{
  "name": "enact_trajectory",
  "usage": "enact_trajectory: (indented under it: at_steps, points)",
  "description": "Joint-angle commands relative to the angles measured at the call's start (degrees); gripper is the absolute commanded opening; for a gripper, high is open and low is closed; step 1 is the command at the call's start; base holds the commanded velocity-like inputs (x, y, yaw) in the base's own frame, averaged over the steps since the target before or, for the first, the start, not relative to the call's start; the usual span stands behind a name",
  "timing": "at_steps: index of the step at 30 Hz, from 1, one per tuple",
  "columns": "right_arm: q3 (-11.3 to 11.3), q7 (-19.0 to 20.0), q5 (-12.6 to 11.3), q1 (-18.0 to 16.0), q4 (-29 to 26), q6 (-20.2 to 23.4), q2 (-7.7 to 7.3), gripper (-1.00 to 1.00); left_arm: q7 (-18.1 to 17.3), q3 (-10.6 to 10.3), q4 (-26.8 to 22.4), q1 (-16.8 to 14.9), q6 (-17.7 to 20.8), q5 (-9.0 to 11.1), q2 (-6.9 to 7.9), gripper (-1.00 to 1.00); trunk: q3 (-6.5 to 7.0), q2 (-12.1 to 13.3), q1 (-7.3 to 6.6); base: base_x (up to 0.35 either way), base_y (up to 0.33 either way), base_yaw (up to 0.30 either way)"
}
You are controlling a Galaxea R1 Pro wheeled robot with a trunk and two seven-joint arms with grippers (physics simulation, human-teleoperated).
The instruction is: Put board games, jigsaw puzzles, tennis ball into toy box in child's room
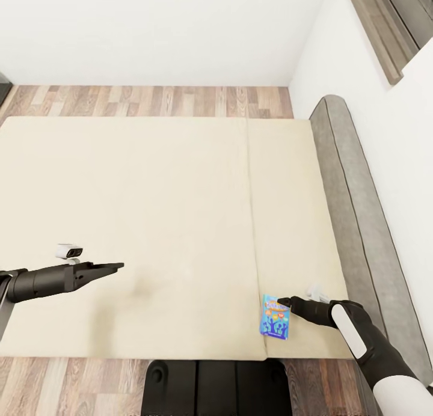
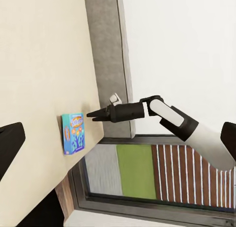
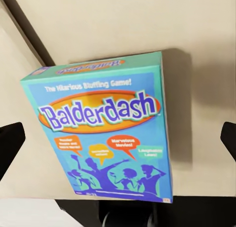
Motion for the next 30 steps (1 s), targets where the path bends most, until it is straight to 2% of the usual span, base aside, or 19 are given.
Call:
enact_trajectory:
  at_steps: [1,16,24,30]
  points:
    - [-0.05,0.37,0.3,-0.02,-0.03,0.26,-0.01,1.0,-0.23,-0.01,-0.01,-0.02,0.61,-0.04,0.02,1.0,-0.16,-0.09,0.03,0.0,0.0,0.0]
    - [-0.03,0.58,0.29,0.06,-0.03,0.18,-0.08,1.0,-0.23,0.0,-0.07,-0.02,0.61,-0.04,0.01,1.0,-1.57,-0.09,0.03,0.0,0.0,0.0]
    - [-0.13,4.33,0.29,0.07,-0.03,-0.05,-0.16,1.0,-0.23,0.0,-0.07,-0.02,0.61,-0.04,0.01,1.0,-2.32,-0.09,0.03,0.0,0.0,0.0]
    - [-0.16,5.91,0.31,0.14,0.0,-1.9,-0.18,1.0,-0.23,0.0,-0.07,-0.02,0.61,-0.04,0.01,1.0,-2.89,-0.09,0.03,0.0,0.0,0.0]
